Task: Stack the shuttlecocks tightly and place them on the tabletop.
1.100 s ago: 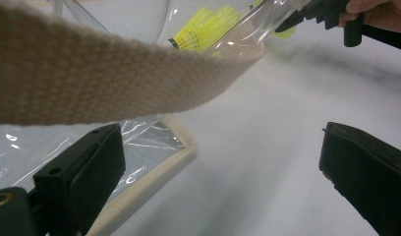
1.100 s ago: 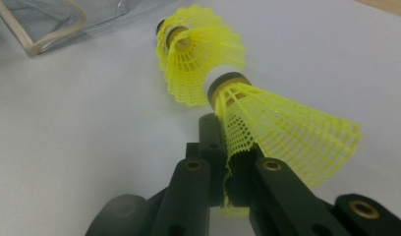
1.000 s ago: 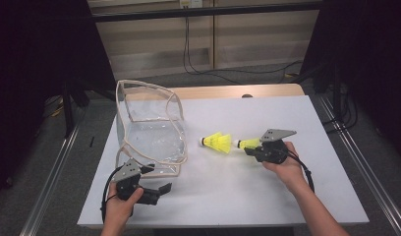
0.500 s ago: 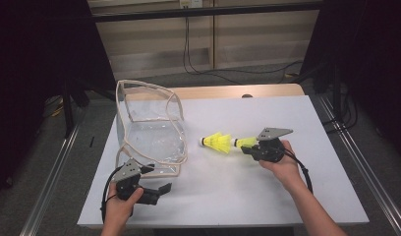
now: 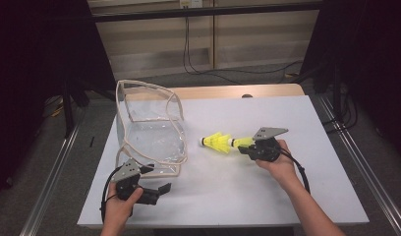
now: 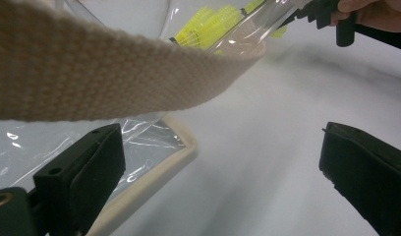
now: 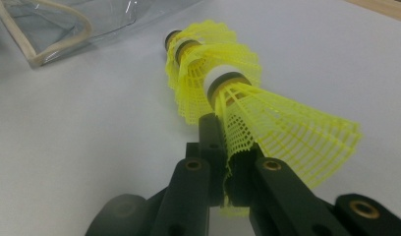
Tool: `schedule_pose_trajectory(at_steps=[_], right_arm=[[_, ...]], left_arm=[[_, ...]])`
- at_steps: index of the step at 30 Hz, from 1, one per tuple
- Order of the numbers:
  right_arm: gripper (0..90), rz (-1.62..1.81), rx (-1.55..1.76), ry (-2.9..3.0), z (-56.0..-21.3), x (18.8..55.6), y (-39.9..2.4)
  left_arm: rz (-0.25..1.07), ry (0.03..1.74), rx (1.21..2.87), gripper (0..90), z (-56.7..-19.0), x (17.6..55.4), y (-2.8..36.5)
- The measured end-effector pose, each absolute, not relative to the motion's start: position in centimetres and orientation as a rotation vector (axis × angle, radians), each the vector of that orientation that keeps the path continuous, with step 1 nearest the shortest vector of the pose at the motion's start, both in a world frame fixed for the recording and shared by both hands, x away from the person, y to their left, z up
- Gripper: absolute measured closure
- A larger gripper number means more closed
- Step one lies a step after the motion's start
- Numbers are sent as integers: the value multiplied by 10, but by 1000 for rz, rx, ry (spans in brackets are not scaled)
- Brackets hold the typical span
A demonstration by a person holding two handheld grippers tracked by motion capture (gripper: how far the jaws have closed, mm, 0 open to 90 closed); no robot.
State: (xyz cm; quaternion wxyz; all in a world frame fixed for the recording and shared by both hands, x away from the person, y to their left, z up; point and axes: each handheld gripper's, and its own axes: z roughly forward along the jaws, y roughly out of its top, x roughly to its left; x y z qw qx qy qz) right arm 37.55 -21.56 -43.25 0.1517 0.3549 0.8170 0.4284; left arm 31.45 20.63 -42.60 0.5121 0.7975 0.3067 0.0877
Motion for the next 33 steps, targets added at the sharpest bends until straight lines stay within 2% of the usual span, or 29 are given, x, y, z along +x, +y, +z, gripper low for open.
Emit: schedule_pose_trajectory(at_steps=[33], right_arm=[[880, 1215, 1033, 2345, -438, 382, -204]], left_arm=[[210, 737, 1913, 36, -426, 315, 206]])
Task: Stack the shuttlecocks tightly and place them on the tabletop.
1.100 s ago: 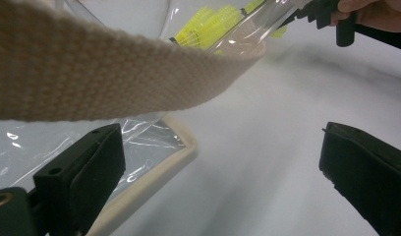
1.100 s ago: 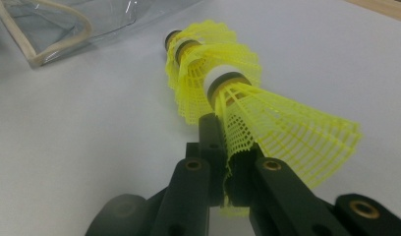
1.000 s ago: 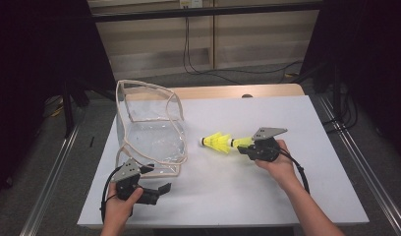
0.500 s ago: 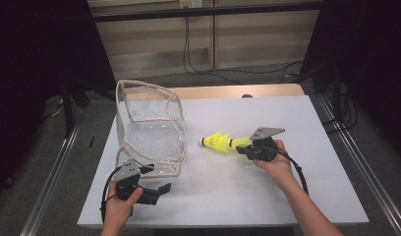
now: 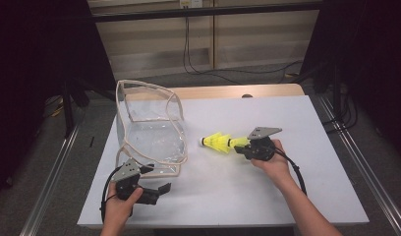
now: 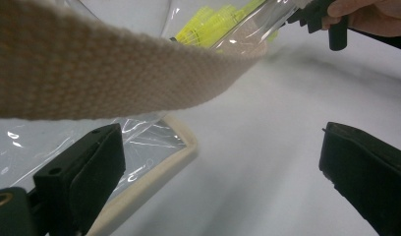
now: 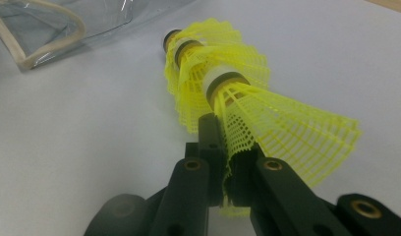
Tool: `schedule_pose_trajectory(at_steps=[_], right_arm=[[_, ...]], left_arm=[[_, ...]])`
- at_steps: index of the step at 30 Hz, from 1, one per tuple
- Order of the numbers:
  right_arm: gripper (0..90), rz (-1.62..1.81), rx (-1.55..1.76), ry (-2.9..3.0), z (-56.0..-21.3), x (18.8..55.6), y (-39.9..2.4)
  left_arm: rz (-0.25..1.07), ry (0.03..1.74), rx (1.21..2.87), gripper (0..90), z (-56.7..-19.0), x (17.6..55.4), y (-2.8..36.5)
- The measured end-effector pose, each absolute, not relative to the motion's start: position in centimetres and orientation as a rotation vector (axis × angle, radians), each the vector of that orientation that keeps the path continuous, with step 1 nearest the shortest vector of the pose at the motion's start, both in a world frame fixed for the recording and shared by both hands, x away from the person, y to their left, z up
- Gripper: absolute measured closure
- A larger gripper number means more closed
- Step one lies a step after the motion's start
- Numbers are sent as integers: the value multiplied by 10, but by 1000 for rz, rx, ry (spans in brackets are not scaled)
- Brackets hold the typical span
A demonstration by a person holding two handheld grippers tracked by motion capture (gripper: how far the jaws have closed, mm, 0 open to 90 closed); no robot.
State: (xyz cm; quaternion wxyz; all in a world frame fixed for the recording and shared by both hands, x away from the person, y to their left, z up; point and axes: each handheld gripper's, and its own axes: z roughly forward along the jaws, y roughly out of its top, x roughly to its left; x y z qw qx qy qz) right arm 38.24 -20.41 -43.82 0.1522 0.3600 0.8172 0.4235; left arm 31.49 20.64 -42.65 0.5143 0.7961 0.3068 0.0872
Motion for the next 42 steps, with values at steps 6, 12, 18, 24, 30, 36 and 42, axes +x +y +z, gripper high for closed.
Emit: schedule_pose_trajectory(at_steps=[6, 12, 18, 24, 30, 36, 42], right_arm=[[879, 1209, 1036, 2346, -438, 384, -201], [878, 1204, 1041, 2349, -439, 385, -199], [878, 1199, 1039, 2352, -440, 386, -198], [878, 1203, 1047, 2352, -441, 387, -198], [879, 1200, 1044, 2355, -442, 388, -196], [879, 1201, 1043, 2356, -442, 389, -196], [878, 1190, 1047, 2358, -442, 390, -194]], left_arm=[[209, 737, 1913, 36, -426, 315, 206], [209, 736, 1913, 36, -426, 315, 206], [208, 737, 1913, 36, -426, 315, 207], [208, 738, 1914, 36, -427, 315, 206], [209, 737, 1914, 36, -427, 315, 206], [209, 738, 1912, 36, -427, 315, 206], [208, 738, 1914, 36, -427, 315, 206]])
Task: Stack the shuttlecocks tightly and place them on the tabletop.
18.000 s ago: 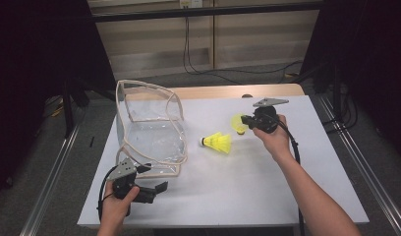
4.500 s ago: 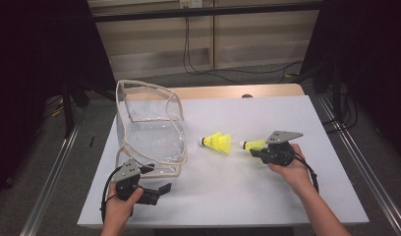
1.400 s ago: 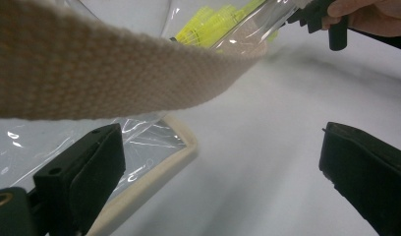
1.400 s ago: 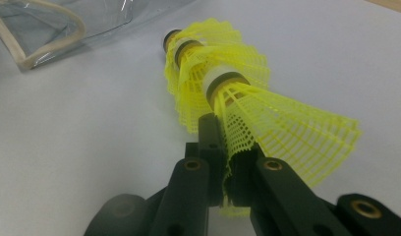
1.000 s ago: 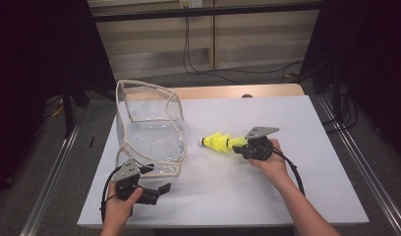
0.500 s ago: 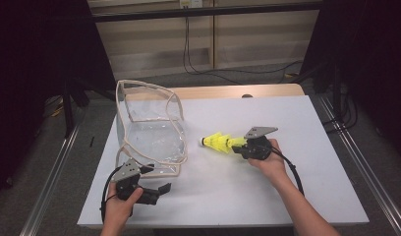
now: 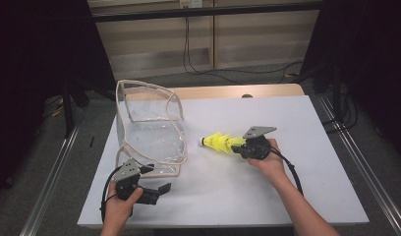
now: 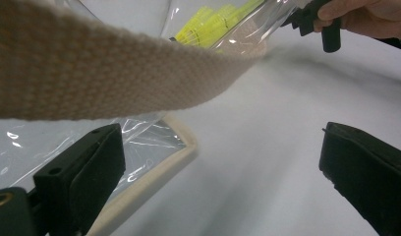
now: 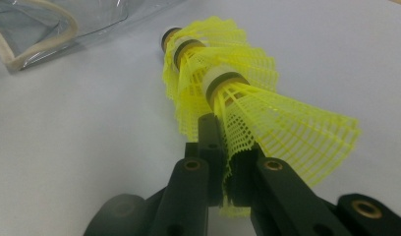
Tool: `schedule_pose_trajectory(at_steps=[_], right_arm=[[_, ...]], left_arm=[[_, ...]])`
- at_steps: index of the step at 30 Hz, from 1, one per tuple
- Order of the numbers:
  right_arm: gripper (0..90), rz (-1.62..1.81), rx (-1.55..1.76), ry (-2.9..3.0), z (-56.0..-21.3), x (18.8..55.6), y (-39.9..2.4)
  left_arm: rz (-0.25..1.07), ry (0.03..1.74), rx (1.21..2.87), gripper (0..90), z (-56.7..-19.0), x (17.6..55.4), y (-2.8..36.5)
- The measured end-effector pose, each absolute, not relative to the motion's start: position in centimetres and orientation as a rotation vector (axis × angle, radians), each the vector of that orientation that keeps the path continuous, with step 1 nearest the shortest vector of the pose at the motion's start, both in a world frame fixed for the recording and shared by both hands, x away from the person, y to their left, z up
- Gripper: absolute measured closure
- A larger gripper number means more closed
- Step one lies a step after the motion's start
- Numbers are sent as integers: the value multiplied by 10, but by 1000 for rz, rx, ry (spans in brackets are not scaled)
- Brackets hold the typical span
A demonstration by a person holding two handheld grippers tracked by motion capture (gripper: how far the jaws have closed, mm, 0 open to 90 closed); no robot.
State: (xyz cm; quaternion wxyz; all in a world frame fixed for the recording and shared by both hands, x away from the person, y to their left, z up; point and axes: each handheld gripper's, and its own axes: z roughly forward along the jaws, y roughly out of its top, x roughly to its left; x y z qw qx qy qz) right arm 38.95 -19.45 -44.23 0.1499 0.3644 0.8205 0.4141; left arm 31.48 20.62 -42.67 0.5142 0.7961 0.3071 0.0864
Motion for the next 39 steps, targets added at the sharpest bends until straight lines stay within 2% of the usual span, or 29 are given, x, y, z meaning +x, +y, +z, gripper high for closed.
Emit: schedule_pose_trajectory(at_steps=[39], right_arm=[[877, 1192, 1033, 2366, -442, 394, -184]], left_arm=[[208, 743, 1912, 36, -427, 315, 207]])
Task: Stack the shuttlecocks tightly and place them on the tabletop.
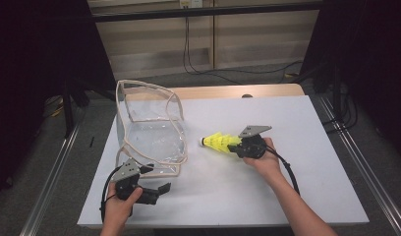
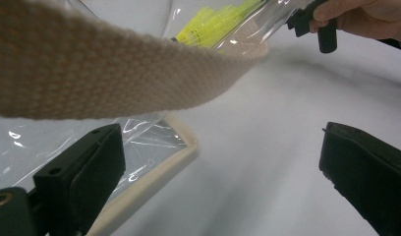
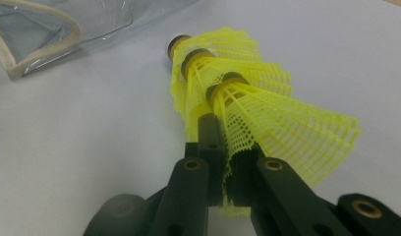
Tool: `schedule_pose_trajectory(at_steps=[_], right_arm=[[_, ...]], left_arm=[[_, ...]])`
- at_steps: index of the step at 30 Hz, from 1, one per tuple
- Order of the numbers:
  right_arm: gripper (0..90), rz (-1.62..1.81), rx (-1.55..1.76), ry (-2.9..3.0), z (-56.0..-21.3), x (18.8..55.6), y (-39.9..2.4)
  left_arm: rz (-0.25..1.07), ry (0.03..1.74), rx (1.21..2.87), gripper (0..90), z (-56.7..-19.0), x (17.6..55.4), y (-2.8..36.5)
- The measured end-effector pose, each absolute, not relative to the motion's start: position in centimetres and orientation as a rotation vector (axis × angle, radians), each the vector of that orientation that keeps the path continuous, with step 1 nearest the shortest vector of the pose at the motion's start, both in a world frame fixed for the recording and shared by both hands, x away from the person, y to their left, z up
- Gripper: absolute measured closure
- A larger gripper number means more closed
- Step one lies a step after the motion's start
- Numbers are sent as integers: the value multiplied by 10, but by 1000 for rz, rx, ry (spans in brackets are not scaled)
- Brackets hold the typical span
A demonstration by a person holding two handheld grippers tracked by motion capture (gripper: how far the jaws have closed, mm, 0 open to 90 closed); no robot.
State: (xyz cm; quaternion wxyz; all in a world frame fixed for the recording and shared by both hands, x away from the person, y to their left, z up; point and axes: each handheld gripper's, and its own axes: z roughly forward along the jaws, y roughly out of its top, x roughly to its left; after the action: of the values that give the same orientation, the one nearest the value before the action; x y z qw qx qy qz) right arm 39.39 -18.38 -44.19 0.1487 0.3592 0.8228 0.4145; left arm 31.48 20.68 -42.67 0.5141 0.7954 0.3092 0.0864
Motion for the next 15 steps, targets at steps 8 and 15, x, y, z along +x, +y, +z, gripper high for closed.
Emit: schedule_pose_trajectory(at_steps=[8, 15], right_arm=[[878, 1195, 1034, 2369, -442, 395, -183], [879, 1197, 1030, 2368, -442, 395, -182]], left_arm=[[206, 743, 1908, 36, -427, 315, 207], [205, 746, 1906, 36, -426, 315, 207]])
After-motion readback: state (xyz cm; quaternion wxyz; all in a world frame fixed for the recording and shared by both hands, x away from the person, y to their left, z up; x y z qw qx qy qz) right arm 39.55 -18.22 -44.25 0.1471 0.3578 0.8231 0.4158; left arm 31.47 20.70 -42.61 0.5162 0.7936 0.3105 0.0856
